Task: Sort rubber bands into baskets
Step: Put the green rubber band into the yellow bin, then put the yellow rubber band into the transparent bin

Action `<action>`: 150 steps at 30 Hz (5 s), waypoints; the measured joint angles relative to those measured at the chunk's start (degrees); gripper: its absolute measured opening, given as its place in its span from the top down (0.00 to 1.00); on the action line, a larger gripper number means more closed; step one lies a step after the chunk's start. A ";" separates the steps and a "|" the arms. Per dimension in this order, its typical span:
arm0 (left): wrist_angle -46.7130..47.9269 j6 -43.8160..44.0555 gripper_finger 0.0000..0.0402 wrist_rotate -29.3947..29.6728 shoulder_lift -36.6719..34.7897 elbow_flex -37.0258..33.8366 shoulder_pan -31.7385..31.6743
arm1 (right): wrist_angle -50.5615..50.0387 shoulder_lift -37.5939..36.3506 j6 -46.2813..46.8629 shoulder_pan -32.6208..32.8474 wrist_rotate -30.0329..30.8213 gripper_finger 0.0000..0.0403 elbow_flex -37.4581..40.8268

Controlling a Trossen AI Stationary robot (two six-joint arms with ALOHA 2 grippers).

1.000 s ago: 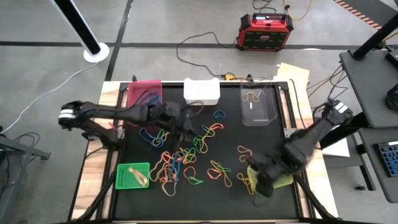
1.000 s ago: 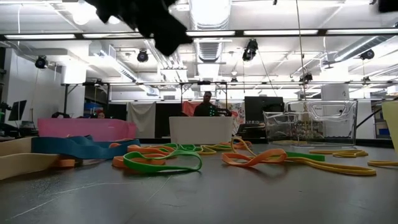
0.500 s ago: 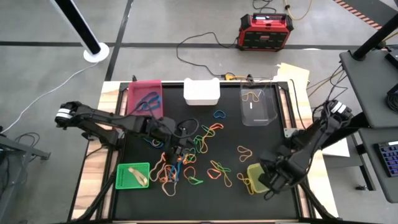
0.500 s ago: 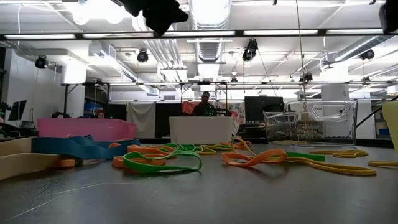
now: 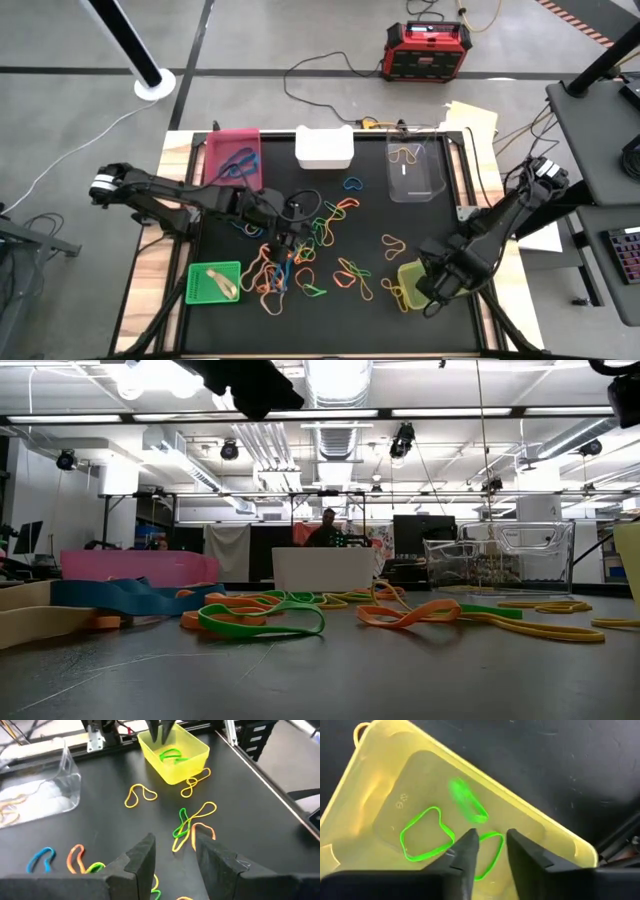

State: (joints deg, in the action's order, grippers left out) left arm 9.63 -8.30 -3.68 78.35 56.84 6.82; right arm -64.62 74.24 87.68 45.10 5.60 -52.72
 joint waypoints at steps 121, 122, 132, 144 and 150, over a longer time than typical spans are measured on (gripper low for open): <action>-8.02 -3.25 0.90 -5.94 24.65 12.92 -5.63 | 71.17 10.28 -66.93 -24.76 28.43 0.97 8.78; -7.99 -3.18 0.86 -5.79 24.65 12.92 -5.66 | 70.93 9.99 -67.27 -24.80 28.45 0.97 8.78; -0.66 -4.77 0.58 2.76 17.34 12.92 -5.97 | 51.51 -0.45 -68.33 -28.19 33.87 0.98 4.43; 9.00 -0.67 0.55 3.13 8.72 12.92 -5.88 | 33.56 -8.46 -76.15 -44.67 52.36 0.98 -8.18; 11.63 0.90 0.55 3.15 9.11 12.90 -4.77 | 24.58 -7.42 -64.51 -58.25 53.19 0.98 -8.85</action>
State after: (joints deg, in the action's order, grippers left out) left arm 21.26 -7.40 -0.54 87.46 69.73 2.05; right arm -40.03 66.82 23.17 -13.16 58.78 -61.57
